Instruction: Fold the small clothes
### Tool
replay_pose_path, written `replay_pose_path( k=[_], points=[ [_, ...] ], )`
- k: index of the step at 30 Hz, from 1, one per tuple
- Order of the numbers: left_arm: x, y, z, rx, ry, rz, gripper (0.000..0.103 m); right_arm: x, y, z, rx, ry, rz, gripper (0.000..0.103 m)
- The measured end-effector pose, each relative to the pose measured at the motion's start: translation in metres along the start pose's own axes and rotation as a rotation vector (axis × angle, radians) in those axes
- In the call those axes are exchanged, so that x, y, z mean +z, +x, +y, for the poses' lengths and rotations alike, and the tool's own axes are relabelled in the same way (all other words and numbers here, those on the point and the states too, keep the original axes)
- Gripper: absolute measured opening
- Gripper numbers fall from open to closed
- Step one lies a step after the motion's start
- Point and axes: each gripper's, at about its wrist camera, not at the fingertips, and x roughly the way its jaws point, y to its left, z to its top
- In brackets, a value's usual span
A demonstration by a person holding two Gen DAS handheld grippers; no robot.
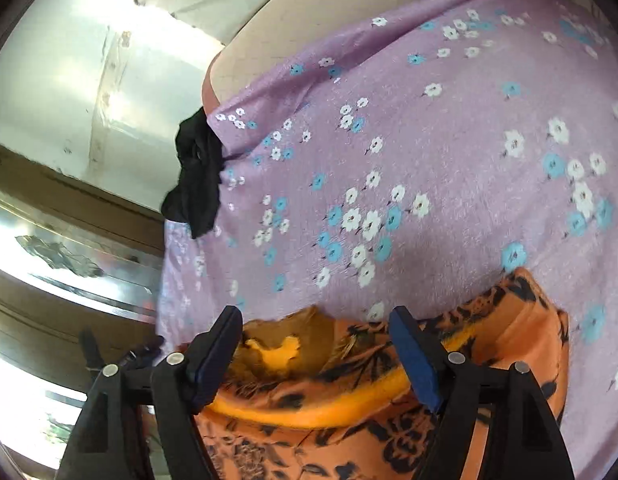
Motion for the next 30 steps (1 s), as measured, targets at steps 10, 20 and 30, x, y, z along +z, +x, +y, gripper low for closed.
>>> replay_pose_path(
  k=[10, 20, 30],
  points=[
    [-0.079, -0.027, -0.018, -0.070, 0.247, 0.067, 0.071, -0.082, 0.041, 0.034, 0.003, -0.229, 0.383, 0.084],
    [-0.127, -0.025, -0.017, -0.077, 0.198, 0.102, 0.071, -0.015, 0.031, -0.009, 0.009, 0.119, -0.049, 0.084],
    [-0.144, -0.034, -0.020, -0.030, 0.207, -0.044, 0.074, -0.152, -0.096, -0.015, 0.058, 0.060, -0.091, 0.086]
  ],
)
